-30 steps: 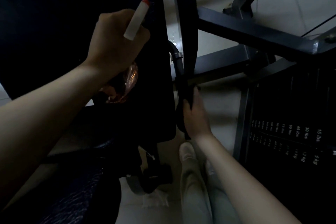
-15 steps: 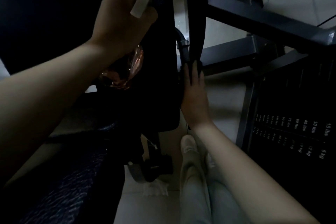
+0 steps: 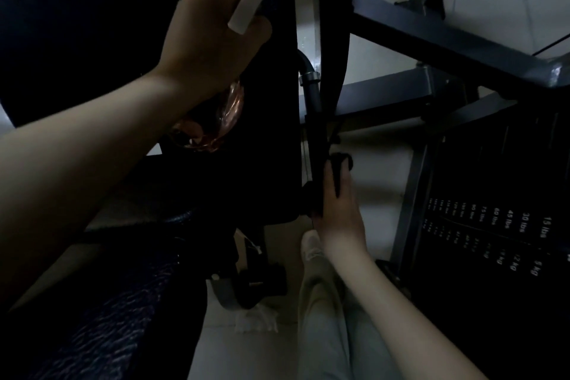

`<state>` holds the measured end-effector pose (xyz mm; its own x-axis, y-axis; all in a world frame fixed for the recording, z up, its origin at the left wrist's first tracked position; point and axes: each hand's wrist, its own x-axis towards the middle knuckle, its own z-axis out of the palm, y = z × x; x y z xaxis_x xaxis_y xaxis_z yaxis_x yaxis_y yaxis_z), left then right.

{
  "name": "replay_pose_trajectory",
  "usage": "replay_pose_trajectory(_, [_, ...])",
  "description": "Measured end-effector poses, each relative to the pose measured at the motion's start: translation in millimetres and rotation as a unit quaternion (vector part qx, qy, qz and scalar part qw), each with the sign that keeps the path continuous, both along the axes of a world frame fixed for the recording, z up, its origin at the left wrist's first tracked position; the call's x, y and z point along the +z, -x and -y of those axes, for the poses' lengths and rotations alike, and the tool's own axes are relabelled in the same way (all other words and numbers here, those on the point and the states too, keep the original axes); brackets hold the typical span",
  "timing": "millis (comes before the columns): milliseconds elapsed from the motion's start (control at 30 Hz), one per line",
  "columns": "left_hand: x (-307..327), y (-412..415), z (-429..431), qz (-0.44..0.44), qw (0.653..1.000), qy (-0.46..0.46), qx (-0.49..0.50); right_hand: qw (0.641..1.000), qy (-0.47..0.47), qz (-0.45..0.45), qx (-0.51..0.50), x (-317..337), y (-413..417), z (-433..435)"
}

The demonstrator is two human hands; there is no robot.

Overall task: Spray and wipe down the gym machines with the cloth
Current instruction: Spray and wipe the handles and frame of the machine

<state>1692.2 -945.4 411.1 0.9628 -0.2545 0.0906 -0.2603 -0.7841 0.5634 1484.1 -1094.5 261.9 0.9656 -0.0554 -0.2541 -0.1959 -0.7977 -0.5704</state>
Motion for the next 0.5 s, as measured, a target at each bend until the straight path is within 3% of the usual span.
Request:
replay_pose_trajectory(200, [1.0, 7.9, 2.6, -0.001, 1.0, 0.005, -0.026, 0.98, -0.103, -0.134, -0.108, 0.4, -3.3, 4.6])
replay_pose_trajectory(267, [0.7, 6.5, 2.7, -0.001, 1.0, 0.005, -0.012, 0.964, -0.166, -0.133, -0.157, 6.6, 10.0, 10.8])
replay_pose_trajectory(400, [-0.2, 3.6, 4.1, 0.004, 1.0, -0.008, -0.014, 0.887, -0.324, -0.234, -0.23, 6.2, 15.3, 11.9])
replay_pose_trajectory(500, [0.9, 4.2, 2.6, 0.015, 0.999, -0.024, -0.028, 0.837, -0.38, -0.319, -0.23, -1.5, 1.1, 15.9])
